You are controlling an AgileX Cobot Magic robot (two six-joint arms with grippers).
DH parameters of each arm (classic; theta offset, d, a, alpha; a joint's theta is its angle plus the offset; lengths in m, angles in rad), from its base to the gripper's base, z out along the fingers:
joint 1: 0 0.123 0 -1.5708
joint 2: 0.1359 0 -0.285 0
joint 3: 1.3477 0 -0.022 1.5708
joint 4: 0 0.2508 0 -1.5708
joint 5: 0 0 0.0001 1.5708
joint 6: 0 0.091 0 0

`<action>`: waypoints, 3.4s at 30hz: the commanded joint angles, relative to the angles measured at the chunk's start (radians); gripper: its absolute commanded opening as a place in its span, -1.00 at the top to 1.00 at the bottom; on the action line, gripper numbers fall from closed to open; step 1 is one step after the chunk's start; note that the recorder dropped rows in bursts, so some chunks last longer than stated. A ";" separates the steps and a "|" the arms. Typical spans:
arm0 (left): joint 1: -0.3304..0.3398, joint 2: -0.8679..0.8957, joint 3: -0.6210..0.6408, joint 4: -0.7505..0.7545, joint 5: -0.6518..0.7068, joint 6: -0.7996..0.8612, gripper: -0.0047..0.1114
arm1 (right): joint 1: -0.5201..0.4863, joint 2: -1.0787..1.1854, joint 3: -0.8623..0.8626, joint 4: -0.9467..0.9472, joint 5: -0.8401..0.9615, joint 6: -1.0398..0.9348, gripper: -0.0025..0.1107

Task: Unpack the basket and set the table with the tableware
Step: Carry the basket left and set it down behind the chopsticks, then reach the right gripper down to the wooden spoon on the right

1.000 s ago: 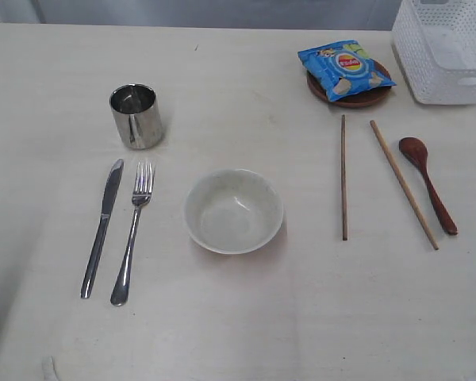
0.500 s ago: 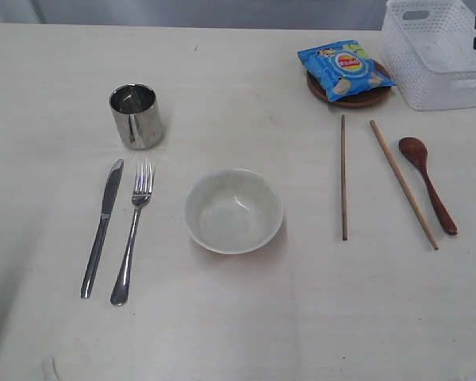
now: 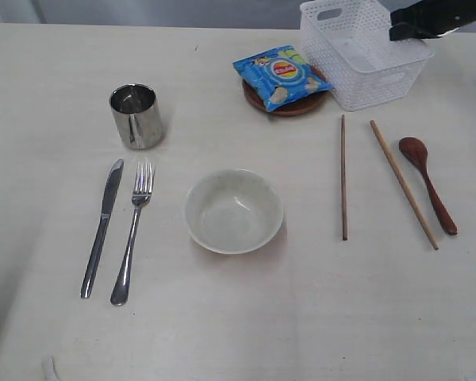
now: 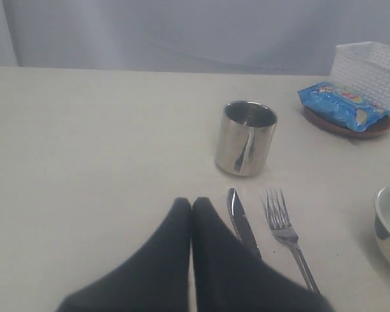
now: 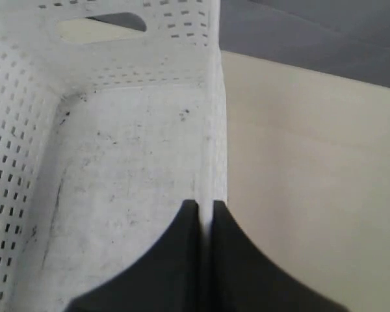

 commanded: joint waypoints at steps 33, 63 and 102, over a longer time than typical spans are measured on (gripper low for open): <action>-0.005 -0.004 0.004 0.001 -0.002 0.003 0.92 | -0.015 -0.076 -0.019 -0.142 0.067 0.423 0.96; -0.005 -0.004 0.004 0.001 -0.002 0.003 0.92 | 0.196 -0.121 0.003 -0.607 0.148 0.840 0.57; -0.005 -0.004 0.004 0.001 -0.002 0.003 0.92 | 0.172 -0.774 1.246 -0.705 -0.296 0.681 0.28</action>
